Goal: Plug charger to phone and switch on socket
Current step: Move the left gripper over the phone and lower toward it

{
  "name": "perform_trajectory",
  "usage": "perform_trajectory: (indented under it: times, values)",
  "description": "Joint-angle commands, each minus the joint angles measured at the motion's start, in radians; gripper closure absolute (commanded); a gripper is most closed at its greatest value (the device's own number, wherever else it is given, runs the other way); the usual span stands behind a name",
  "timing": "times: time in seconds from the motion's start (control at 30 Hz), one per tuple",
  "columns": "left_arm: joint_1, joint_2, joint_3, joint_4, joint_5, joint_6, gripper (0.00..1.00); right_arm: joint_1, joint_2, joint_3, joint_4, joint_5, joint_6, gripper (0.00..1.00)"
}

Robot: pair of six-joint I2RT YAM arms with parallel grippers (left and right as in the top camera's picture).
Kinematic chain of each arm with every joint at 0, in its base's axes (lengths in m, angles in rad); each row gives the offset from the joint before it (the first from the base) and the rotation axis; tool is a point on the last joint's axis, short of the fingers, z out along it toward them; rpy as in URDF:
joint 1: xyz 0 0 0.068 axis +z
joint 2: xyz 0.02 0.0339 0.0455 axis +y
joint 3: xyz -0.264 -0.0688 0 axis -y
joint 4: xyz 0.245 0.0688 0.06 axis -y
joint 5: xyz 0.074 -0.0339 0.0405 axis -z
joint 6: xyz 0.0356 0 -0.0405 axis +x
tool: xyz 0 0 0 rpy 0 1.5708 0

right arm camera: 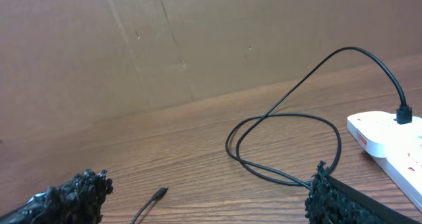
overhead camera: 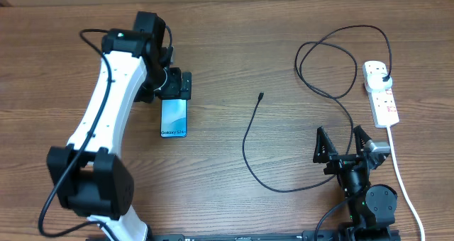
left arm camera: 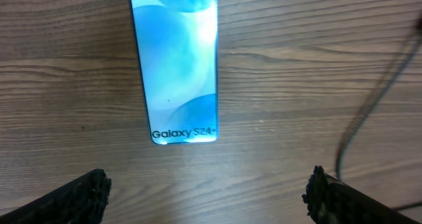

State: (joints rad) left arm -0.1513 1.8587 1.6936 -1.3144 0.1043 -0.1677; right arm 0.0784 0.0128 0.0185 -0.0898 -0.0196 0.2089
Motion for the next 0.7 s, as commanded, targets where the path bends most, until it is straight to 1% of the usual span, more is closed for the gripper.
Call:
perform_trajectory:
  times: [0.0, 0.1, 0.4, 0.67]
  values:
    - [-0.001, 0.058, 0.024, 0.011, -0.054, -0.040, 0.04, -0.005, -0.010, -0.011, 0.007, 0.000, 0.003, 0.00]
    - [-0.001, 0.096, 0.024, 0.022, -0.088, -0.063, 0.04, -0.005, -0.010, -0.011, 0.007, 0.000, 0.003, 0.00]
    - [-0.001, 0.184, 0.017, 0.061, -0.086, -0.066, 0.03, -0.005, -0.010, -0.011, 0.007, 0.000, 0.003, 0.00]
    - [-0.001, 0.195, -0.043, 0.166, -0.068, -0.072, 0.00, -0.005, -0.010, -0.011, 0.007, 0.000, 0.003, 0.00]
